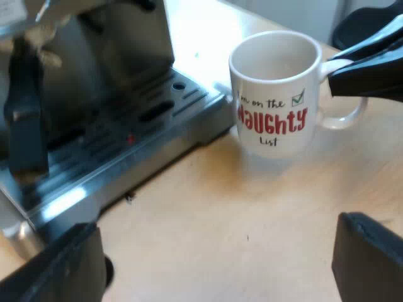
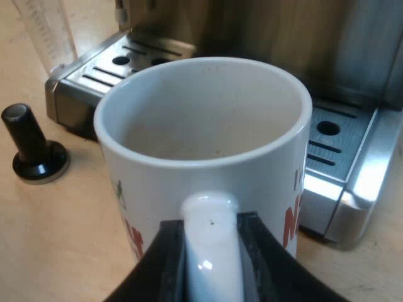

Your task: Place mug into machine

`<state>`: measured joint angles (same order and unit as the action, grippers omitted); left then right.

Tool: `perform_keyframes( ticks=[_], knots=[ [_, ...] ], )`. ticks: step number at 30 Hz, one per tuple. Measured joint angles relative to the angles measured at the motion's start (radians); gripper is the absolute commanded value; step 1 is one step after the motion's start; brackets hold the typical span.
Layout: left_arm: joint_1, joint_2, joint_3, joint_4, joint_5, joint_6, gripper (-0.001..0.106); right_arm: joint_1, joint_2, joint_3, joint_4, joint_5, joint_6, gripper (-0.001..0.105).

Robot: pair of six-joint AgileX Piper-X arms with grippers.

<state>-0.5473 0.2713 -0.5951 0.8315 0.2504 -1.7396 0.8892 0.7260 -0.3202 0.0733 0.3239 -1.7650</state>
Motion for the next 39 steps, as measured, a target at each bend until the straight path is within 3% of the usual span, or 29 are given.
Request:
perform_keyframes(
  ticks=[9, 17, 23, 29, 39],
  knots=[
    [0.0, 0.002, 0.14, -0.171, -0.016, -0.084, 0.075, 0.001, 0.163, 0.0, -0.234, 0.011, 0.0, 0.0],
    [0.042, 0.002, 0.21, -0.253, -0.024, -0.087, 0.075, 0.001, 0.305, 0.0, -0.396, 0.011, 0.0, 0.0],
    [0.111, 0.004, 0.221, -0.316, -0.02, -0.079, 0.075, 0.001, 0.379, -0.027, -0.441, 0.011, 0.0, 0.0],
    [0.165, 0.004, 0.221, -0.316, 0.085, -0.031, 0.075, 0.001, 0.465, -0.092, -0.453, 0.011, 0.0, 0.0],
    [0.168, 0.004, 0.221, -0.316, 0.095, -0.011, 0.075, 0.001, 0.612, -0.114, -0.592, 0.011, 0.0, 0.0]
  ],
)
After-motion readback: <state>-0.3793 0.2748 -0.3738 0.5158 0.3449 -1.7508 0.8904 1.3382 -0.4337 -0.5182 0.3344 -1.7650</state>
